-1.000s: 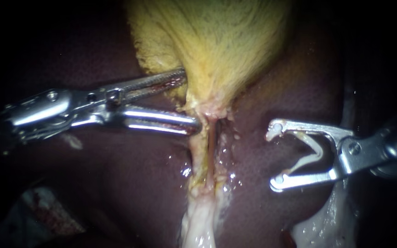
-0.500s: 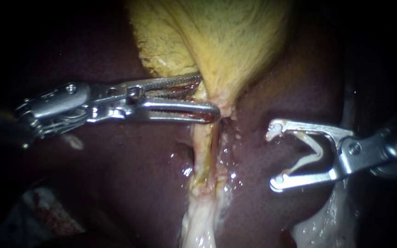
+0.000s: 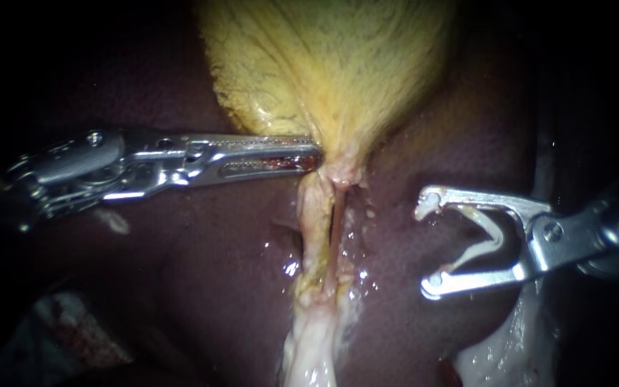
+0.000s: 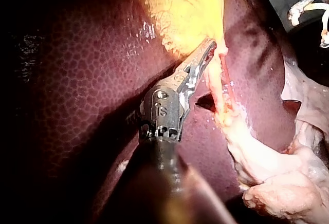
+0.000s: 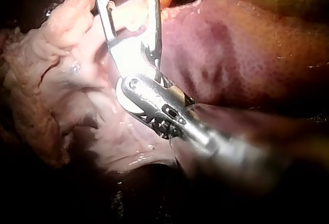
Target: Grabbing gallbladder
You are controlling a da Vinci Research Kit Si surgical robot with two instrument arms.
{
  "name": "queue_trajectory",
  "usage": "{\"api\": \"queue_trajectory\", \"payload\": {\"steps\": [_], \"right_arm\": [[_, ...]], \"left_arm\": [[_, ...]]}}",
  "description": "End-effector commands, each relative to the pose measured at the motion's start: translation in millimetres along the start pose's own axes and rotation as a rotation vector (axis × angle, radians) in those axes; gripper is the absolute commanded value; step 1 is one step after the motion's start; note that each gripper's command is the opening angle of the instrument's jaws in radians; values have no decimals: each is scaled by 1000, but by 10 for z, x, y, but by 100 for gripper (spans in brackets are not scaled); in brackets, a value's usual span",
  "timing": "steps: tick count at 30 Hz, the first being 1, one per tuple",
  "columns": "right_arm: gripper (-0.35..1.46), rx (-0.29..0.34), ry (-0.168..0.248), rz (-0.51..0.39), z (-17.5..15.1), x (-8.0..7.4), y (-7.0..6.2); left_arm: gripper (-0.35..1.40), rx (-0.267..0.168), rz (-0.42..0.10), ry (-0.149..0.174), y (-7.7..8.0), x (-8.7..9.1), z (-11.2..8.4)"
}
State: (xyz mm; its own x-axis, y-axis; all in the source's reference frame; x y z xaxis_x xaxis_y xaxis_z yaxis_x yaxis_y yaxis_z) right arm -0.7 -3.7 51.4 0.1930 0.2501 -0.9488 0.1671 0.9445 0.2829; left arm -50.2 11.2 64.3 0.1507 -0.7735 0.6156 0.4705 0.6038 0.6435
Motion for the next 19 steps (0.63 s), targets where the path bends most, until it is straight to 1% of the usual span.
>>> {"api": "queue_trajectory", "payload": {"steps": [1,19], "right_arm": [[60,0,0,0,0,0,0],[60,0,0,0,0,0,0]], "left_arm": [[-35,0,0,0,0,0,0],[-35,-8,-12,5,0,2,-1]]}}
